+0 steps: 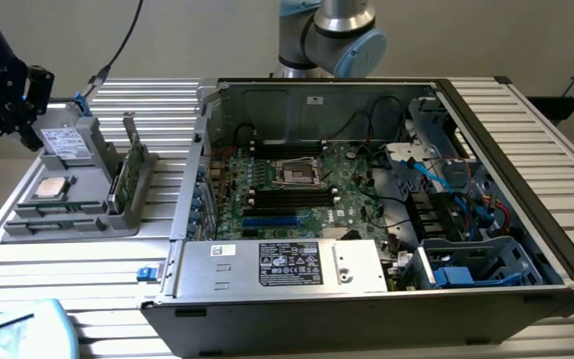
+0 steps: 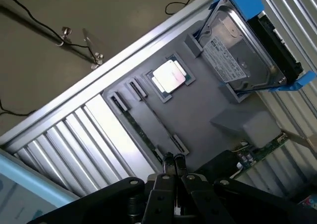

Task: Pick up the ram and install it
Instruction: 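Pick up the ram and move it above insertion slot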

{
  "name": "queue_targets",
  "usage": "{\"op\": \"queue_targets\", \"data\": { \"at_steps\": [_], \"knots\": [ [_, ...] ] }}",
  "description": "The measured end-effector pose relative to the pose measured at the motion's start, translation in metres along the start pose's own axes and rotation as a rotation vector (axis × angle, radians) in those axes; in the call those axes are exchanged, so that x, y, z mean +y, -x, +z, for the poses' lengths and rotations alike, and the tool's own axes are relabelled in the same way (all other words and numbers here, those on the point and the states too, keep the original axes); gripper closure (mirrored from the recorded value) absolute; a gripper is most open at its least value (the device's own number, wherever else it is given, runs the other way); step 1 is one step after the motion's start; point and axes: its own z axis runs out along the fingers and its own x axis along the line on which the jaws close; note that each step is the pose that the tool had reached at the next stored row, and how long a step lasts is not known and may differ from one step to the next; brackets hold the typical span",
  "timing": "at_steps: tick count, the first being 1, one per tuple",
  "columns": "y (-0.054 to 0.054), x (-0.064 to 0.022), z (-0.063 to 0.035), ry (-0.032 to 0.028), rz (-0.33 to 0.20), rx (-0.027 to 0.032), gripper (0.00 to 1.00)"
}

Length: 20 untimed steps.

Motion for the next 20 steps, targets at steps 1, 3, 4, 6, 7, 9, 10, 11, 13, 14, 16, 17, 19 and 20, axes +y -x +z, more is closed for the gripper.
{"op": "queue_targets", "data": {
  "at_steps": [1,3,4,6,7,9,10,11,13,14,16,17,19,20],
  "knots": [
    [0.000,-0.0001,0.0011,0.0004,-0.018,0.0009,0.90],
    [0.000,-0.0002,0.0032,0.0013,-0.055,0.0026,0.90],
    [0.000,-0.0003,0.0043,0.0017,-0.073,0.0036,0.90],
    [0.000,-0.0004,0.0064,0.0027,-0.110,0.0054,0.90],
    [0.000,-0.0005,0.0074,0.0030,-0.128,0.0064,0.90],
    [0.000,-0.0005,0.0095,0.0036,-0.165,0.0085,0.90],
    [0.000,-0.0006,0.0104,0.0040,-0.183,0.0096,0.90],
    [0.000,-0.0007,0.0114,0.0042,-0.200,0.0106,0.90],
    [0.000,-0.0008,0.0132,0.0049,-0.236,0.0128,0.90],
    [0.000,-0.0009,0.0141,0.0052,-0.255,0.0140,0.90],
    [0.000,-0.0010,0.0158,0.0058,-0.291,0.0163,0.90],
    [0.000,-0.0011,0.0167,0.0060,-0.309,0.0174,0.90],
    [0.000,-0.0012,0.0184,0.0066,-0.346,0.0200,0.90],
    [0.000,-0.0012,0.0191,0.0068,-0.364,0.0211,0.90]
  ]
}}
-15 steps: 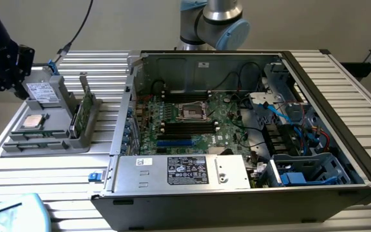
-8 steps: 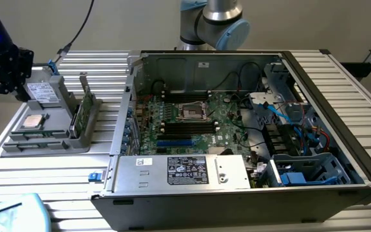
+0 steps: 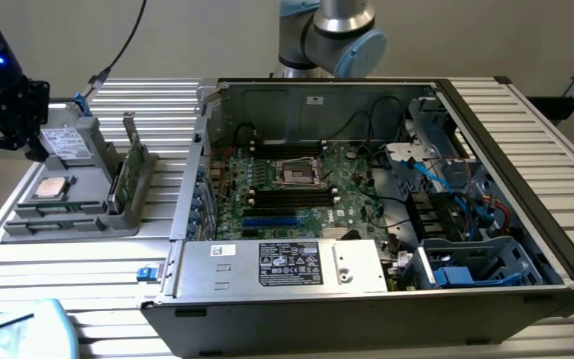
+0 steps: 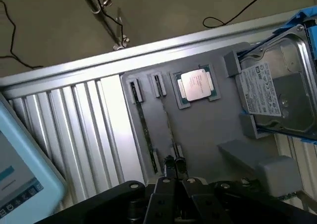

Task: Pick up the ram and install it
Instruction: 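Pick up the ram and move it above insertion slot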

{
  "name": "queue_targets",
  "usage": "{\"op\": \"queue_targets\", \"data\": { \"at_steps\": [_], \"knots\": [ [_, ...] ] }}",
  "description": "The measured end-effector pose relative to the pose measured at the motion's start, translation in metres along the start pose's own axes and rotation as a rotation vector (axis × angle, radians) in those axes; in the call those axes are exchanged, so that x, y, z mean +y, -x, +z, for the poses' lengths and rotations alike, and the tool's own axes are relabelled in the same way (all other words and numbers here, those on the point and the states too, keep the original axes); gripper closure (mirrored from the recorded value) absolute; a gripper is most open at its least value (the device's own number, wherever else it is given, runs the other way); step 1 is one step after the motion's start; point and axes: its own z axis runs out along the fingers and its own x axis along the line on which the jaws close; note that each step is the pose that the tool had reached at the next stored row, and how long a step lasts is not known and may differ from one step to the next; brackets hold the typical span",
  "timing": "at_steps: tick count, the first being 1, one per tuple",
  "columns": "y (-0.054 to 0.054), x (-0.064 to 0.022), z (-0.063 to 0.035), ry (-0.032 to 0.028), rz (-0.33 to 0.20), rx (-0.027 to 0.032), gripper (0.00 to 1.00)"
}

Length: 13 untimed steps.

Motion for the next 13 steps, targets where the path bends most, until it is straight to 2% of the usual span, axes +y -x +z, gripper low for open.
{"op": "queue_targets", "data": {
  "at_steps": [2,11,13],
  "knots": [
    [0.0000,-0.0001,0.0017,0.0009,-0.054,0.0036,0.90],
    [-0.0001,-0.0004,0.0057,0.0046,-0.217,0.0145,0.90],
    [-0.0001,-0.0001,0.0062,0.0054,-0.254,0.0186,0.90]
  ]
}}
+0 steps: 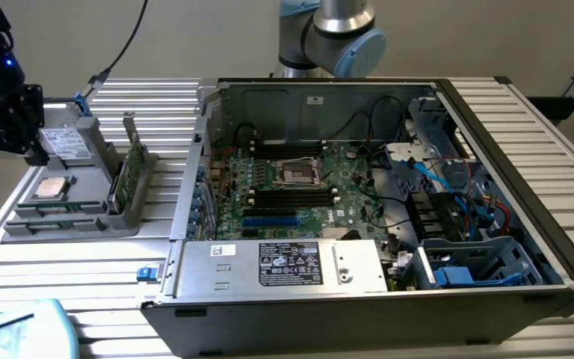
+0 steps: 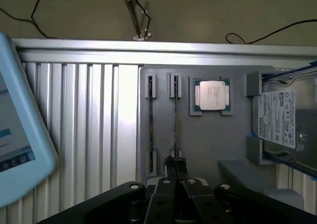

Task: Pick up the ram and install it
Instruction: 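Pick up the ram and move it above insertion slot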

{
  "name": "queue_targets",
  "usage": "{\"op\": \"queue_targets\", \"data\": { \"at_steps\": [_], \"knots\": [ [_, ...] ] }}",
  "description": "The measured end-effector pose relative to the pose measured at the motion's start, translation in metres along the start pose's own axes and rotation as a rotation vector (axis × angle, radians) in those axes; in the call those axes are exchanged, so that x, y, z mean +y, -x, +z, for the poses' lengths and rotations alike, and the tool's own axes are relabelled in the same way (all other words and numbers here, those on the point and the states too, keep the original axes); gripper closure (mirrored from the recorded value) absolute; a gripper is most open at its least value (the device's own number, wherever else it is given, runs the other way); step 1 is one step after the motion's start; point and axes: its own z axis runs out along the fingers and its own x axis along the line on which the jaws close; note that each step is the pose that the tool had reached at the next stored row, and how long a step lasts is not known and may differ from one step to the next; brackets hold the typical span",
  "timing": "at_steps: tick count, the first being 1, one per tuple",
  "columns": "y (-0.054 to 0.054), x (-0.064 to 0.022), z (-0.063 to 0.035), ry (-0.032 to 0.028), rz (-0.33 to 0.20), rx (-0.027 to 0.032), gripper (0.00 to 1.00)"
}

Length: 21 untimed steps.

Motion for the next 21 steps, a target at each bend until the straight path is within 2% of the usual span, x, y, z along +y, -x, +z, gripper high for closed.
{"op": "queue_targets", "data": {
  "at_steps": [1,10,13,14,15,17,21],
  "knots": [
    [0.0000,0.0003,0.0000,0.0004,-0.008,0.0021,0.90],
    [-0.0001,0.0002,0.0001,0.0003,-0.009,0.0022,0.88],
    [0.0000,0.0002,0.0001,0.0004,-0.009,0.0022,0.70],
    [0.0000,0.0002,0.0001,0.0004,-0.009,0.0022,0.70],
    [0.0000,0.0002,0.0001,0.0004,-0.009,0.0022,0.63],
    [-0.0001,0.0014,0.0006,0.0004,-0.010,0.0022,0.63],
    [-0.0010,0.0064,0.0078,0.0006,-0.022,0.0029,0.63]
  ]
}}
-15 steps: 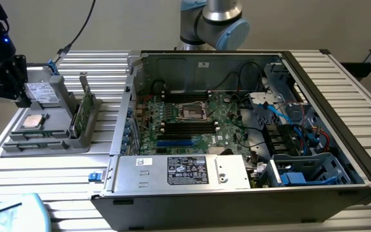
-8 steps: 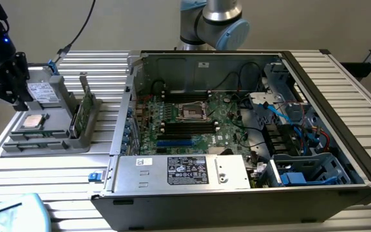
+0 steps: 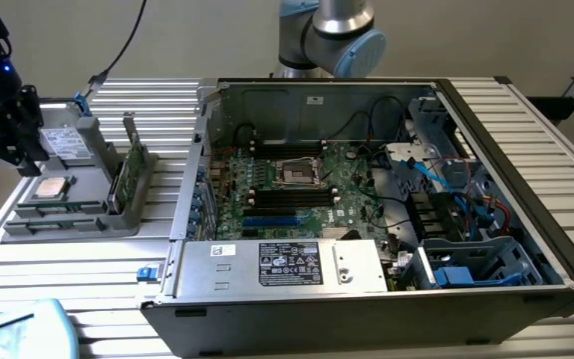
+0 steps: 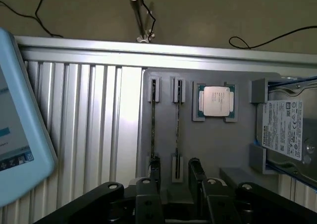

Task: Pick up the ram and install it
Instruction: 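Pick up the ram and move it above insertion slot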

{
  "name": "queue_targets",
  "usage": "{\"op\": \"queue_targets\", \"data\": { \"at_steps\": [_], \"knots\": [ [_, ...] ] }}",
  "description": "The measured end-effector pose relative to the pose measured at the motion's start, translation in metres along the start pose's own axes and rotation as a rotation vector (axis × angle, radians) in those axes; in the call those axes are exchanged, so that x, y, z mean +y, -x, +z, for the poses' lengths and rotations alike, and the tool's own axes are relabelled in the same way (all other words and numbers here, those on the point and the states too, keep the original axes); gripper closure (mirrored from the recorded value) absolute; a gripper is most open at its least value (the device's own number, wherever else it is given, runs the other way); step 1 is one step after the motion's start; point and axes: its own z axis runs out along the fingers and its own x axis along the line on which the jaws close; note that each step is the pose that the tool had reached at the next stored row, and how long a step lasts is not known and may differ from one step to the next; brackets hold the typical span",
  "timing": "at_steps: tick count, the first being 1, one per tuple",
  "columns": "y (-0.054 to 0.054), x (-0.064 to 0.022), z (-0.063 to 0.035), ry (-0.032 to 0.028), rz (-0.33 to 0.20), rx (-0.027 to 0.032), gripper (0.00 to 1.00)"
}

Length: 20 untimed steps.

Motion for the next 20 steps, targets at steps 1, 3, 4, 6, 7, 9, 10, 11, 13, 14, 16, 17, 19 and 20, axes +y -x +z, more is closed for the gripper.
{"op": "queue_targets", "data": {
  "at_steps": [1,3,4,6,7,9,10,11,13,14,16,17,19,20],
  "knots": [
    [0.000,0.0011,0.0019,0.0000,-0.003,0.0001,0.63],
    [-0.002,0.0021,0.0057,0.0007,-0.009,-0.0006,0.63],
    [-0.003,0.0025,0.0075,0.0018,-0.012,-0.0012,0.63],
    [-0.005,0.0031,0.0111,0.0036,-0.019,-0.0025,0.63],
    [-0.006,0.0034,0.0128,0.0046,-0.022,-0.0031,0.63],
    [-0.008,0.0041,0.0166,0.0065,-0.029,-0.0043,0.63],
    [-0.009,0.0044,0.0184,0.0076,-0.032,-0.0049,0.63],
    [-0.010,0.0047,0.0202,0.0085,-0.036,-0.0055,0.63],
    [-0.012,0.0055,0.0239,0.0101,-0.042,-0.0065,0.63],
    [-0.013,0.0058,0.0258,0.0108,-0.045,-0.0069,0.63],
    [-0.014,0.0066,0.0296,0.0117,-0.051,-0.0072,0.63],
    [-0.015,0.0068,0.0313,0.0118,-0.053,-0.0070,0.63],
    [-0.015,0.0069,0.0349,0.0119,-0.056,-0.0069,0.63],
    [-0.016,0.0070,0.0368,0.0118,-0.057,-0.0068,0.63]
  ]
}}
